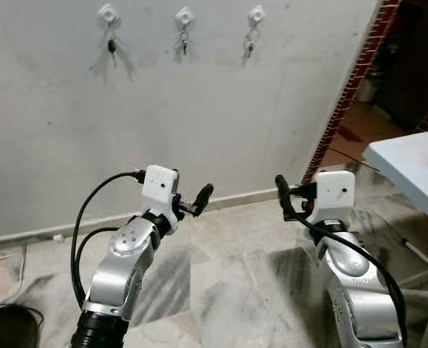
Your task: Hang keys on a hook
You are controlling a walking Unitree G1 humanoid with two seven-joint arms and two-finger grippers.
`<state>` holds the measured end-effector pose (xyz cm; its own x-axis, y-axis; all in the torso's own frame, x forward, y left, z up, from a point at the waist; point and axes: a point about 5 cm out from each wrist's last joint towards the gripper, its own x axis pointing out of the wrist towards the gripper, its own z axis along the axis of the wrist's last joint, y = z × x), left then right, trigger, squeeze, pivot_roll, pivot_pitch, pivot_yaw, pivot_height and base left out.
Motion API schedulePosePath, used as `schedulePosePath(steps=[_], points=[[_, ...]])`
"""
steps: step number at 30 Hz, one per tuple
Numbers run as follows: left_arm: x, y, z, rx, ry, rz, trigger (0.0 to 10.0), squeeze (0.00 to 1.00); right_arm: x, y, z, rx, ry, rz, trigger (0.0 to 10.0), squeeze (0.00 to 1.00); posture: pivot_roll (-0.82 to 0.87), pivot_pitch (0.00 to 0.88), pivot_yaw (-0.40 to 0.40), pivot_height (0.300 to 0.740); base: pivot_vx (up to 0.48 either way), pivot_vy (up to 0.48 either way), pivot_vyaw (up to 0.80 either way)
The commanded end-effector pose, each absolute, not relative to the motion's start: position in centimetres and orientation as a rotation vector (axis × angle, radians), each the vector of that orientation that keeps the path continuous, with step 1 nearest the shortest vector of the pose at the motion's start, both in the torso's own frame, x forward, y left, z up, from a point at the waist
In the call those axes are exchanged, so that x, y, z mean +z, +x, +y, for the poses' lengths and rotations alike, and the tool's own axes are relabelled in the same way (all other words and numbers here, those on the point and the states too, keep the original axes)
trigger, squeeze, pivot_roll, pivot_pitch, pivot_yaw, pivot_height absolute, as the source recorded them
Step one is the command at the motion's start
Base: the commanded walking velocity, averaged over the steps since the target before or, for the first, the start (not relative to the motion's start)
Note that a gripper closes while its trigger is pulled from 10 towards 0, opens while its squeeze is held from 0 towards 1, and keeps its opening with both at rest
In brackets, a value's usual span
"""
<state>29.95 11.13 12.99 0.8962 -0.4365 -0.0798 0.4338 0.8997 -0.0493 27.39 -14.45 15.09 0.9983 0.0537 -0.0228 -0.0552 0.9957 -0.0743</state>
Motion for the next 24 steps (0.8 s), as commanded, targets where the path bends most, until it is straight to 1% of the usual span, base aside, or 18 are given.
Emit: schedulePosePath(steps=[1, 21, 24], points=[[12.88, 30.13, 11.2, -0.443, -0.03, 0.093, 10.0, 0.0, 15.39, 27.45, -14.73, 0.046, -0.079, 0.012, 10.0, 0.0, 0.06, 0.0, -0.043, 0.74, 0.262, -0.285, 0.0], [13.11, 30.02, 11.05, -0.462, -0.057, 0.076, 10.0, 0.0, 15.33, 27.62, -14.61, 0.047, -0.084, 0.011, 10.0, 0.0, 0.07, 0.0, -0.04, 0.74, 0.274, -0.384, 0.0], [13.08, 29.98, 11.14, -0.463, -0.063, 0.077, 10.0, 0.0, 15.3, 27.59, -14.55, 0.048, -0.084, 0.011, 10.0, 0.0, 0.07, 0.0, -0.039, 0.74, 0.0, 0.0, 0.0]])
